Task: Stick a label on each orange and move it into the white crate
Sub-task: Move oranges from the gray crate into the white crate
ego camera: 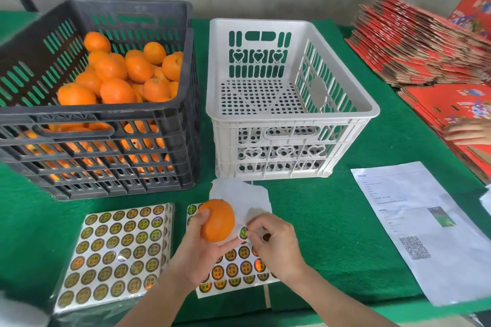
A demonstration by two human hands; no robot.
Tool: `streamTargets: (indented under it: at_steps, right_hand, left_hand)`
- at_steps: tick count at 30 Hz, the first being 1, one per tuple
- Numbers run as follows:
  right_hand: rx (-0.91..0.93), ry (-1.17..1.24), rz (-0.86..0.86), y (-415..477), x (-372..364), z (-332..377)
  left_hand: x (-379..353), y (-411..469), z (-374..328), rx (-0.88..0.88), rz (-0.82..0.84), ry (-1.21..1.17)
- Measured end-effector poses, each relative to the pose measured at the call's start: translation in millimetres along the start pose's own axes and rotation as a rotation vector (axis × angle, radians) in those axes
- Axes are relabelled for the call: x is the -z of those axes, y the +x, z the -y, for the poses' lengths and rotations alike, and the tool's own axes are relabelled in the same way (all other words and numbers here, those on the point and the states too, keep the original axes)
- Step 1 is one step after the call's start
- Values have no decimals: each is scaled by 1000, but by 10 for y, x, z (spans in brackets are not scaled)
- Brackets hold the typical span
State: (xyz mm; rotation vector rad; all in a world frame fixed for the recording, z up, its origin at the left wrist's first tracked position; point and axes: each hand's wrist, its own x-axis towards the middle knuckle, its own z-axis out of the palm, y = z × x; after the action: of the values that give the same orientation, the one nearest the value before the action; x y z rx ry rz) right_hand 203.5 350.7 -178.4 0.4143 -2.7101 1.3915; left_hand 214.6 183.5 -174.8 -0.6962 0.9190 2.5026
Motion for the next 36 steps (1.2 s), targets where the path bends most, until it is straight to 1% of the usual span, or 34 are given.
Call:
streamTargets:
  at_steps: [3,4,5,6,7,9,11,12,13,14,17,19,21,25,31,33,36]
  right_hand:
    - [-66,43,91,9,28,1]
    - [-113,81,118,22,62,6]
    - [-159,118,142,38,106,8]
    - [-195,138,167,57,153,13]
    - [-220,144,198,74,200,20]
    - [-249,137,266,111,284,50]
    - [-263,142,303,153,352,109]
    - [-267,166,313,179,386,158]
    - [-262,202,332,206,417,228]
    - [-237,238,363,235,444,316]
    - [-63,222,468,321,487,597]
    - [27,178,505,370,484,759]
    - [61,136,510,415,485,855]
    - [83,46,504,499,513,937]
    - [225,-169,454,555,491,952]
    - [216,-156,438,539,481,961]
    - [173,-67,384,502,466,967]
  left_hand:
    - [-1,-12,-52,23,-38,54]
    - [11,-33,-64,36,-68,154]
    - [20,-74,-89,44,-92,339]
    - [48,-113,-113,36,-121,585]
    - [82,-153,-137,-2,-142,816]
    - [135,-229,-185,-144,-138,1135]
    - [153,-293,-193,-310,-142,1328]
    - [160,-316,-187,-381,-151,1366]
    - [137,-346,-185,-400,-155,1328]
    - [93,-378,-192,-362,-161,1203]
    - [-26,-383,-226,-185,-120,673]
    - [-90,-355,-278,-154,-49,477]
    - [-174,-351,-314,-168,53,331]
    - [-268,-370,-344,-194,90,236]
    - [-263,-383,-339,-201,103,203]
    - [-255,-381,-341,-205,130,204]
    - [-252,-386,-357,-219,174,221]
